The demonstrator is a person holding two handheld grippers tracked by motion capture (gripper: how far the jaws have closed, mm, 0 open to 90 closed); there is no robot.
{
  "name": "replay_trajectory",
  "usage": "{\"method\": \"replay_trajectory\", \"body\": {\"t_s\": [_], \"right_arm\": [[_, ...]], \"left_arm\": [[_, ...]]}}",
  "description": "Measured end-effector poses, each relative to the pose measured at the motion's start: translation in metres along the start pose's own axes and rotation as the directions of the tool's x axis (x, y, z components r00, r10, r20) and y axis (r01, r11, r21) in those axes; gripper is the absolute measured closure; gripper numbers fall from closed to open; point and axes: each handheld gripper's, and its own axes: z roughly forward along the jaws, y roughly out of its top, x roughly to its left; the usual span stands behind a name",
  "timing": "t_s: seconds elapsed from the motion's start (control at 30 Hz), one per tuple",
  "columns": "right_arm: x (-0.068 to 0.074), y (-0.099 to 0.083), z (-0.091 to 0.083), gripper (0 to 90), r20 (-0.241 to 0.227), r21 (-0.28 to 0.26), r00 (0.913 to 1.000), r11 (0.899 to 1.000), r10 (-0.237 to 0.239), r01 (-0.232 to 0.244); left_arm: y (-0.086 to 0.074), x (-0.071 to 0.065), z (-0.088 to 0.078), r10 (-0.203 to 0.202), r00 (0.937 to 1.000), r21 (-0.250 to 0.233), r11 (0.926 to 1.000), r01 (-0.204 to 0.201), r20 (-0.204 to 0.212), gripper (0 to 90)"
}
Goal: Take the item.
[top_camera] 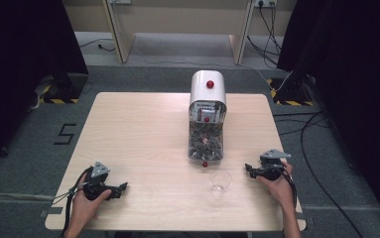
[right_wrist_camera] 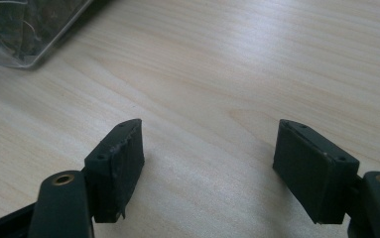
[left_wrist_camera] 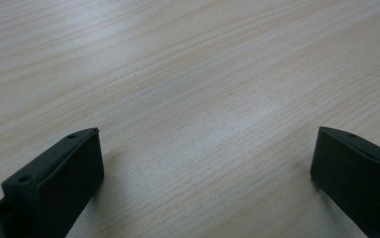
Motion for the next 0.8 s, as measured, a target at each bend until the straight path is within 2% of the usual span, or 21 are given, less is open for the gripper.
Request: {"method": "replay_trajectory", "body": {"t_s": [0.43,0.57,0.7,0.77,0.8], "right_arm": [[-0.0005,0.0003,0.0002,29.8,-0.012,-0.002,0.9999,1.000,-0.010,0.010],[-0.0018,0.0003,-0.0004,31.6,-0.009,-0.009,0.9999,1.000,0.007,-0.007],[-0.0029,0.0022,-0.0024,32.7,0.002,-0.049,0.9998,0.999,0.018,-0.018],[0.0020,0.0087,-0.0078,34.9,-0.001,-0.090,1.0000,0.996,-0.004,0.004],[0.0020,0.0087,-0.0078,34.9,-0.001,-0.090,1.0000,0.996,-0.004,0.004]], "left_arm": [[0.0000,0.0000,0.0000,0.000,1.0000,0.000,1.0000,0.000,0.000,0.0],[0.0000,0.0000,0.0000,0.000,1.0000,0.000,1.0000,0.000,0.001,0.0],[0.0000,0.0000,0.0000,0.000,1.0000,0.000,1.0000,0.000,0.000,0.0],[0.0000,0.0000,0.0000,0.000,1.0000,0.000,1.0000,0.000,0.000,0.0],[0.0000,0.0000,0.0000,0.000,1.0000,0.000,1.0000,0.000,0.000,0.0]]}}
